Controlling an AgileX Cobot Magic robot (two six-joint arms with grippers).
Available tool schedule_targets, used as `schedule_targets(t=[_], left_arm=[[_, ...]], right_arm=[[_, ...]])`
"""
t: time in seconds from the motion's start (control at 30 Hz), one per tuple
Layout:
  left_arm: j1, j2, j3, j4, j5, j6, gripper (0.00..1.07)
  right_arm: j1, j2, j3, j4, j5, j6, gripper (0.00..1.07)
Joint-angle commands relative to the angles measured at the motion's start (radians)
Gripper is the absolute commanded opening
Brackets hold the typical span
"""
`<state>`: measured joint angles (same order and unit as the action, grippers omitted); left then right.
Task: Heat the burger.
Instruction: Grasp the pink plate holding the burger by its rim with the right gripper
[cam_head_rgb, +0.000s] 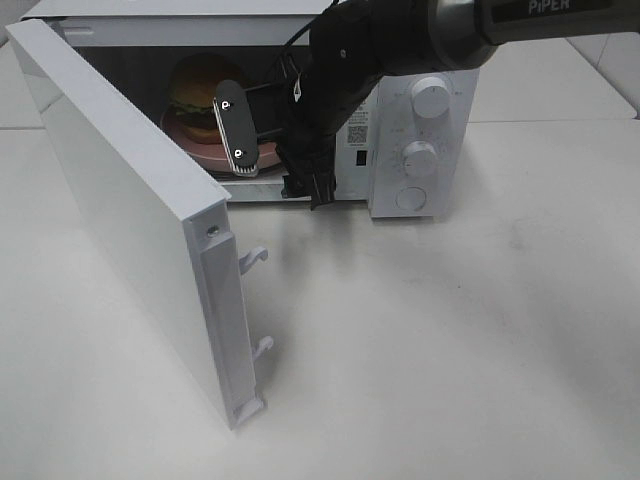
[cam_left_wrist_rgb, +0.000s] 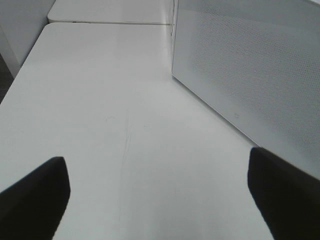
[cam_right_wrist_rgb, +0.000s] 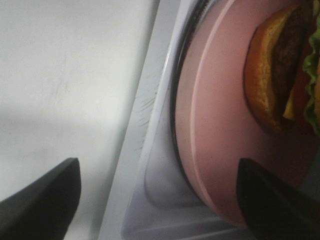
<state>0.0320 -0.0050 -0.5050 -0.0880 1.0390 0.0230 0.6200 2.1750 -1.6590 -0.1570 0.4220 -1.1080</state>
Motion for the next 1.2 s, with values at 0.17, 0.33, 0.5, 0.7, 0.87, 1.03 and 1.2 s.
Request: schedule_targets(t=[0.17, 0.33, 0.5, 0.7, 0.87, 1.03, 1.2], left_arm=[[0.005, -0.018, 0.000, -0.007, -0.008, -0.005, 0.88], [0.005, -0.018, 0.000, -0.007, -0.008, -0.005, 0.88], [0.005, -0.018, 0.000, -0.007, -0.008, -0.005, 0.88], [0.005, -0.018, 0.000, -0.007, -0.008, -0.005, 0.88], [0.005, -0.018, 0.000, -0.007, -0.008, -0.005, 0.88], [0.005, -0.018, 0.000, -0.007, -0.008, -0.005, 0.88], [0.005, -0.018, 0.000, -0.007, -0.008, -0.005, 0.88]], right_arm=[[0.005, 0.054, -0.083, -0.024, 0.034, 0.006, 0.80], [0.021, 0.100, -0.144, -0.024, 0.035, 0.009, 0.80], [0.024, 0.144, -0.211, -0.025, 0.040, 0.021, 0.79], [0.024, 0.225, -0.328, -0.018, 0.090, 0.049, 0.76], [0.023, 0.255, -0.361, 0.010, 0.088, 0.073, 0.69], [0.023, 0.258, -0.361, 0.009, 0.087, 0.073, 0.54], [0.023, 0.258, -0.361, 0.010, 0.091, 0.078, 0.20]])
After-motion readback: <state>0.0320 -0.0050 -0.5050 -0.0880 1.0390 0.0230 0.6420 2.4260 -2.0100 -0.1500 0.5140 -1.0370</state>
